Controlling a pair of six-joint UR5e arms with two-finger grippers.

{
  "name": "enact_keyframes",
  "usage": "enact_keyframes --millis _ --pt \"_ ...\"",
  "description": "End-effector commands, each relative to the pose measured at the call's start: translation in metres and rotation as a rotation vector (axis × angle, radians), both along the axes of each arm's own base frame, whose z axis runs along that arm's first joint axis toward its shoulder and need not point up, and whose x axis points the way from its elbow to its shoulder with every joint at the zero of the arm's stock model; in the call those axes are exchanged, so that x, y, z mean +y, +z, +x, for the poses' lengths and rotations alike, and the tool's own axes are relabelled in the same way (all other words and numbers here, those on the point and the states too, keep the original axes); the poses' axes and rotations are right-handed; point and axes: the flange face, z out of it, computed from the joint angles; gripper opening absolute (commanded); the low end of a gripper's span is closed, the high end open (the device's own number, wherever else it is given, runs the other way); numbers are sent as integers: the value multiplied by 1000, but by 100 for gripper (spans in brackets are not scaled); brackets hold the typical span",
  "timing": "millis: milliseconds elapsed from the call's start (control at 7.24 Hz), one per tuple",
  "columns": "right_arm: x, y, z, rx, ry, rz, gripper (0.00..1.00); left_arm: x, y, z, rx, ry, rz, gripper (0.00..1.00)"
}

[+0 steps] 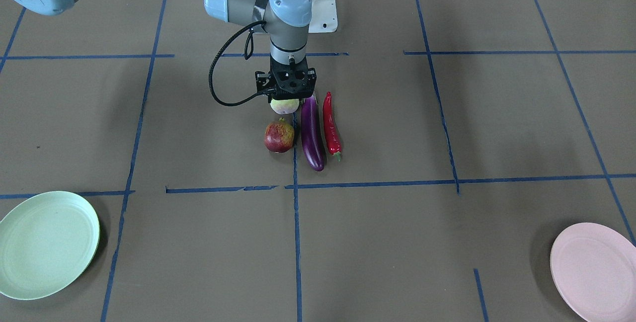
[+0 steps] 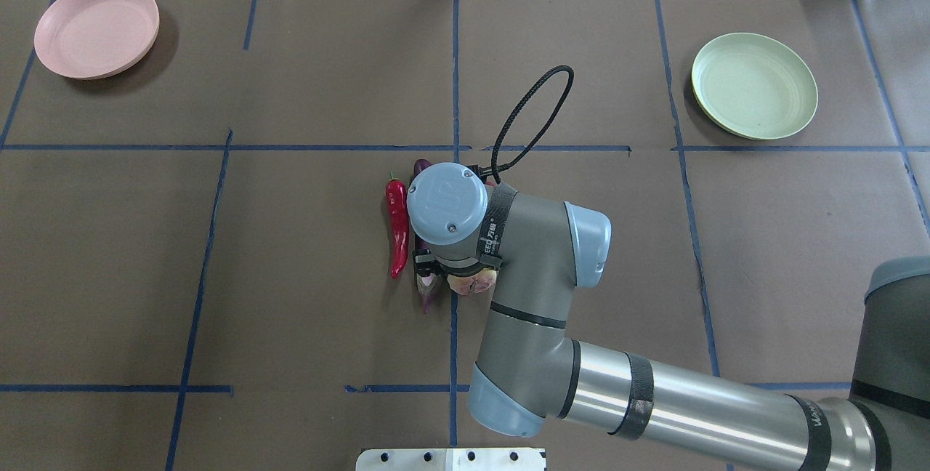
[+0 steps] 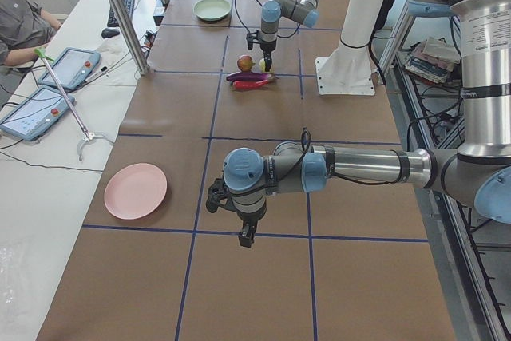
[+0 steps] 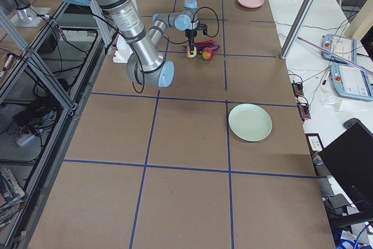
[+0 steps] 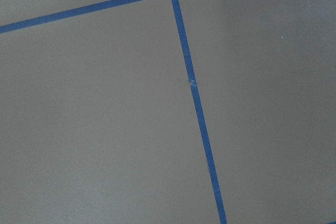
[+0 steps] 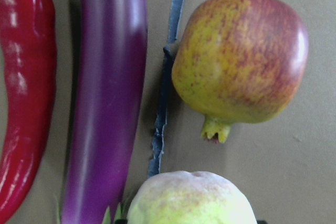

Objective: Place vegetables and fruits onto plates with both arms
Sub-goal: 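Move the right gripper down over the pale peach and close on it, then lift the peach with the right gripper and carry it to the green plate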

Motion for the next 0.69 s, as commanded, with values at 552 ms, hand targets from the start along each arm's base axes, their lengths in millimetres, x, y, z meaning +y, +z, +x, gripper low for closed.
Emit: enact_keyframes --millis 552 --pt "-184 27 213 -106 31 -20 3 -1 -10 0 -1 4 26 100"
